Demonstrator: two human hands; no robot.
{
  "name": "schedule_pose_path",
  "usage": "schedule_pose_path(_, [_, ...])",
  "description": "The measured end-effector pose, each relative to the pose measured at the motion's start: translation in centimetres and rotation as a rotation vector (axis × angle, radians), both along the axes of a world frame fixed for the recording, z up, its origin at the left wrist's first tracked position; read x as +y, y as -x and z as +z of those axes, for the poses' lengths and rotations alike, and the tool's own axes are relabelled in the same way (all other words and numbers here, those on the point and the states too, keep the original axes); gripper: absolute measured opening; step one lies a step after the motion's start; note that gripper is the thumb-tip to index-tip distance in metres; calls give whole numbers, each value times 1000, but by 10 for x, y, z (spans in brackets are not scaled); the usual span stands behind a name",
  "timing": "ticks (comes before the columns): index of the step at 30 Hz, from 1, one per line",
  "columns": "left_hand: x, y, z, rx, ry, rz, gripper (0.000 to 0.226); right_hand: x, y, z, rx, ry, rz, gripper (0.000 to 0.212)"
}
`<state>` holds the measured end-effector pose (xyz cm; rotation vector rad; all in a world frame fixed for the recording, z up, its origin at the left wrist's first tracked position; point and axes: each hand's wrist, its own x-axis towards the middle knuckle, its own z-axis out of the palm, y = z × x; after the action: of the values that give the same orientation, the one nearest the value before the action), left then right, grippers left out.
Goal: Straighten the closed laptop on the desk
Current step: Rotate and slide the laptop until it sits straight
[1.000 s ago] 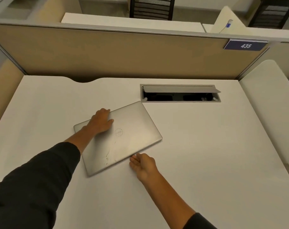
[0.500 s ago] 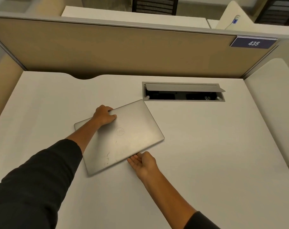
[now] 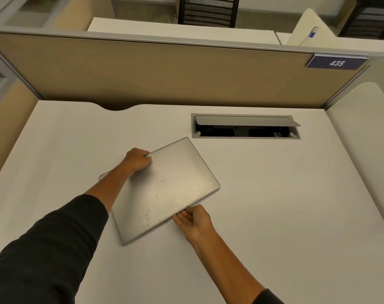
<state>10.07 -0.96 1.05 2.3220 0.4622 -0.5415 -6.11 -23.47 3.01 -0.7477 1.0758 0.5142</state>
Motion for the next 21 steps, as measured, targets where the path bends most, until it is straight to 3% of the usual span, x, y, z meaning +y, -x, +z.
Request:
schedule_pose_path(5, [12, 12, -5, -8, 41, 51, 15, -5, 1, -4, -34, 58, 38, 20])
schedule_pose_path(10, [20, 30, -5, 9, 88, 138, 10, -10, -4, -8, -64, 155, 119, 21])
schedule_pose_path(14, [29, 47, -14, 34, 116, 230, 23, -12, -9, -10, -64, 224, 180, 17])
schedule_pose_path(21, [30, 83, -11, 29, 181, 363, 10, -19, -20, -9, -77, 329, 256, 15])
